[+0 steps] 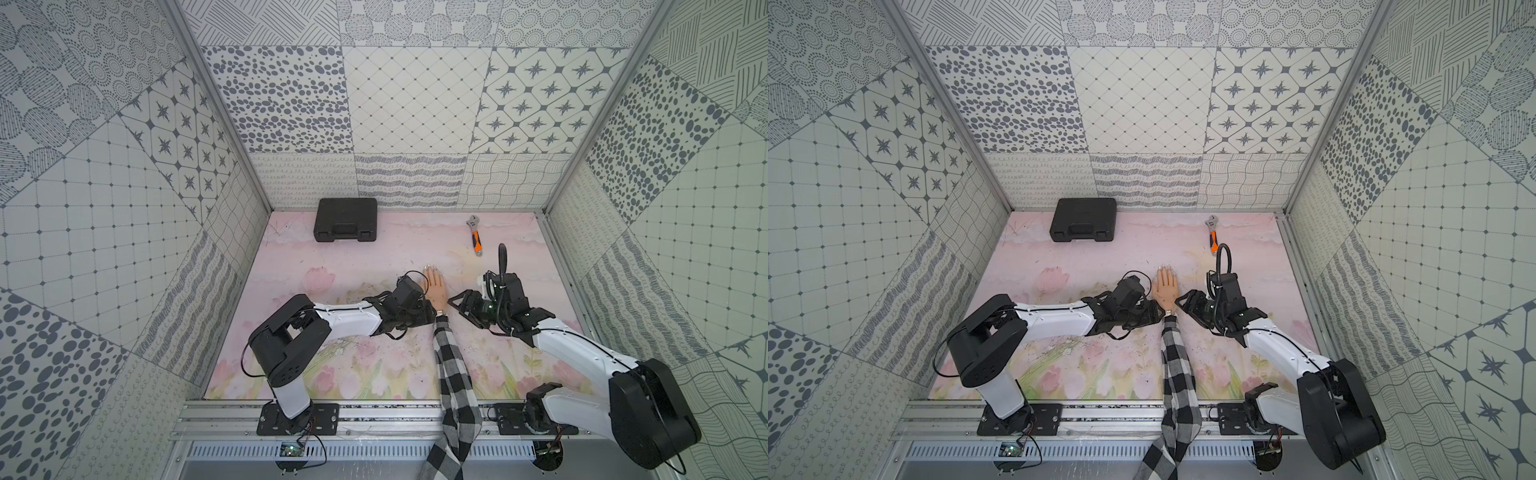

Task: Take off the watch
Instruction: Untie the watch from the hand.

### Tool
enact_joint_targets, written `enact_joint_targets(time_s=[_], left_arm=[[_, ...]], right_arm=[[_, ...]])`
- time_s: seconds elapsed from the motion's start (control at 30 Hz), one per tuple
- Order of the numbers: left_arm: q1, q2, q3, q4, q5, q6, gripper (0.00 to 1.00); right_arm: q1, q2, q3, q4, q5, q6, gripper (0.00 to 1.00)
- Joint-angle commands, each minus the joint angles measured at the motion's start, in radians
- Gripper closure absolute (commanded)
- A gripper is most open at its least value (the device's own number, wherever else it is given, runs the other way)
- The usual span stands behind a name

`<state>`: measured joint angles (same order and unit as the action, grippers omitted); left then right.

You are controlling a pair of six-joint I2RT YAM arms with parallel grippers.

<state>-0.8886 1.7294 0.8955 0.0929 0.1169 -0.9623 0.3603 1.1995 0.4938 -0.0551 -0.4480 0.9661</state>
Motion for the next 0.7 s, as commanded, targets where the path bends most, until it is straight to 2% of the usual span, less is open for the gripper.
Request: enact_joint_targets(time_s=[0.0,0.17,0.3,0.53,0.67], left_arm=[[-0.005,0.003,0.004,0.001,-0.009,0.009,0.25],[-0.006,0.005,0.007,-0.001,-0.009,0.013,0.25],[-0.004,0.009,0.006,0.001,-0.006,0.011,0.25],[-0.004,0.012,0.007,0.007,0.0,0.009,0.25],[-0.005,0.012,0.008,0.012,0.002,0.011,0.25]], right_arm=[[-0.012,0.012,-0.061,0.244,-0.039,0.109,0.41],[-0.023,-0.001,-0.132,0.372,-0.017,0.175,0.5],[-0.047,-0.043,-0.186,0.479,0.014,0.231,0.53],[-0.146,-0.241,-0.254,0.405,0.07,0.25,0.58],[-0.17,-0.254,-0.248,0.327,0.046,0.219,0.62]])
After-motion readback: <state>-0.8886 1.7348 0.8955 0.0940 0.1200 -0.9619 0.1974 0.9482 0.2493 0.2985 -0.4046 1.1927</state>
